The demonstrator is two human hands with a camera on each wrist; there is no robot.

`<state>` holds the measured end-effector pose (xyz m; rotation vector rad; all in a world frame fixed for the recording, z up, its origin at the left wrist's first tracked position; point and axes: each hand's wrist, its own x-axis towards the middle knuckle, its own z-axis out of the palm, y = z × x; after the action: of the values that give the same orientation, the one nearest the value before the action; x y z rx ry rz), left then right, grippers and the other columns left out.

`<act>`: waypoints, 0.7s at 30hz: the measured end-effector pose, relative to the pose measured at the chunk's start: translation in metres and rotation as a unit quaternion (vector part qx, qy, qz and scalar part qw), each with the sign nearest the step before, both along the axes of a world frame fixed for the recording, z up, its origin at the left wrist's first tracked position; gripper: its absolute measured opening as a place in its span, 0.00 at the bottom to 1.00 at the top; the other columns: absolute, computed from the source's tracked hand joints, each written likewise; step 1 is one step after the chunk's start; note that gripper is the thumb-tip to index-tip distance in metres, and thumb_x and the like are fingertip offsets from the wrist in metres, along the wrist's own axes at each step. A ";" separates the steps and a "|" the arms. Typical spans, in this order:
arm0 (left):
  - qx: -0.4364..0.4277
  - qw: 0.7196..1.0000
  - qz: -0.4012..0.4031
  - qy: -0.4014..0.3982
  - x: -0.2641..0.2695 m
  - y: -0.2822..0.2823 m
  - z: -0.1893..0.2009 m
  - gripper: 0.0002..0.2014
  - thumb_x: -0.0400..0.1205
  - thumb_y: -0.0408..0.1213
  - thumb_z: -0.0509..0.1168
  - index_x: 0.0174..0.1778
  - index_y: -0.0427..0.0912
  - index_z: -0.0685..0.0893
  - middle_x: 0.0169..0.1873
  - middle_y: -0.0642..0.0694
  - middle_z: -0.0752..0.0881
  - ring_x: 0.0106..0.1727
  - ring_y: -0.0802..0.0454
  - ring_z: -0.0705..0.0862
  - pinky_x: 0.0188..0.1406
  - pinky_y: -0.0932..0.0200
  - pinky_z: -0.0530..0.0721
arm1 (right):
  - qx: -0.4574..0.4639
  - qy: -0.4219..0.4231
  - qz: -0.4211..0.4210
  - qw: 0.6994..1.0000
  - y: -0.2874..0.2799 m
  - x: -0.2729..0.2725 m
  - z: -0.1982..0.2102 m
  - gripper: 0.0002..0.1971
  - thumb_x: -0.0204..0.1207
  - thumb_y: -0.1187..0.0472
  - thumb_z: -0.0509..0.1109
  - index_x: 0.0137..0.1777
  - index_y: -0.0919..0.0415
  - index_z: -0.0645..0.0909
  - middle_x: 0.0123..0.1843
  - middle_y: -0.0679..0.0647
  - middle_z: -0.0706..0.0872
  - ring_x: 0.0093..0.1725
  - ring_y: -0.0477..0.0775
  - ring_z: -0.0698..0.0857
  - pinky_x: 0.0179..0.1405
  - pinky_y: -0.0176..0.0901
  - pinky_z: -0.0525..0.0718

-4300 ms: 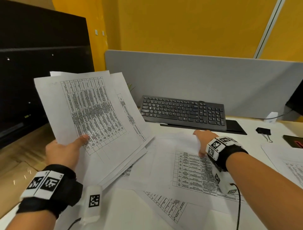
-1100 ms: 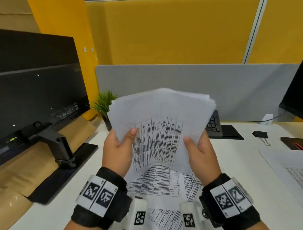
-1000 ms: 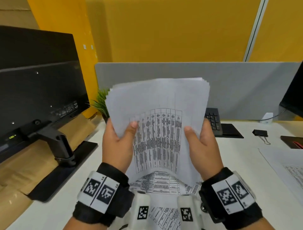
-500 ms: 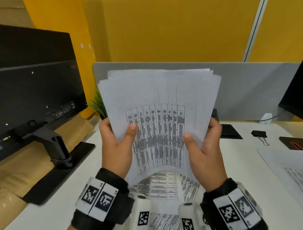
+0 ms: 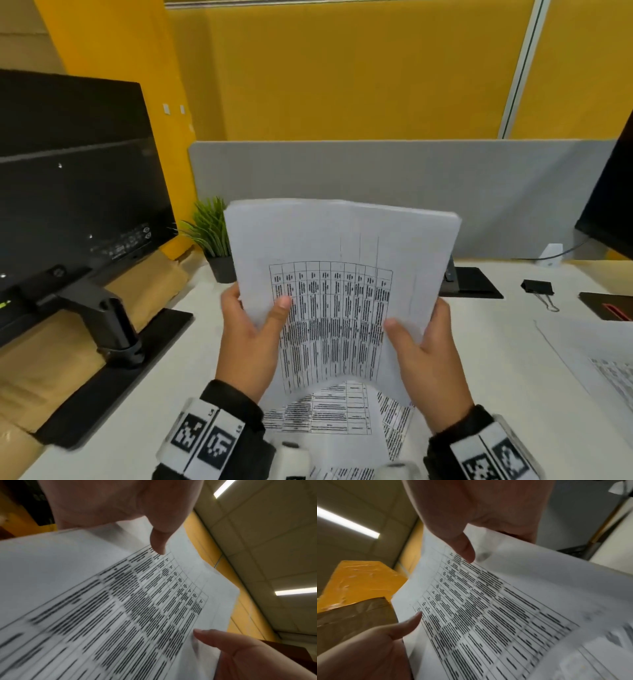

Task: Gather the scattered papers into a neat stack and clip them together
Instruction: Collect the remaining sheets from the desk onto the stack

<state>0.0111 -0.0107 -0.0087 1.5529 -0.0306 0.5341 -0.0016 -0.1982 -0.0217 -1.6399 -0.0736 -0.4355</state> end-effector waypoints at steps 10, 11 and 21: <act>0.282 0.941 0.163 -0.091 -0.013 0.018 0.041 0.58 0.58 0.61 0.76 0.78 0.45 0.52 0.77 0.44 0.59 0.78 0.44 0.59 0.77 0.45 0.59 | -0.213 -0.129 -0.059 0.967 -0.037 -0.009 0.050 0.12 0.78 0.69 0.66 0.50 0.50 0.76 0.39 0.37 0.83 0.42 0.31 0.84 0.29 0.17 0.74; 0.330 0.918 0.180 -0.128 -0.017 0.020 0.053 0.62 0.56 0.64 0.75 0.79 0.43 0.50 0.78 0.47 0.56 0.79 0.46 0.55 0.77 0.45 0.56 | -0.288 -0.162 -0.066 0.941 -0.037 -0.012 0.061 0.12 0.77 0.69 0.65 0.47 0.49 0.75 0.33 0.38 0.81 0.36 0.33 0.82 0.27 0.21 0.72; 0.066 0.991 0.040 -0.105 -0.006 0.036 0.023 0.11 0.71 0.33 0.74 0.35 0.56 0.84 0.28 0.72 0.86 0.33 0.74 0.84 0.32 0.73 0.81 | -0.210 -0.140 -0.242 0.937 -0.040 -0.019 0.061 0.36 0.70 0.53 0.76 0.76 0.52 0.63 0.71 0.55 0.73 0.70 0.55 0.72 0.70 0.50 0.67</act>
<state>0.0056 0.0255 0.0142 1.6257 -0.1675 0.7709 -0.0203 -0.2386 0.0388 -2.0060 0.0299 -1.0916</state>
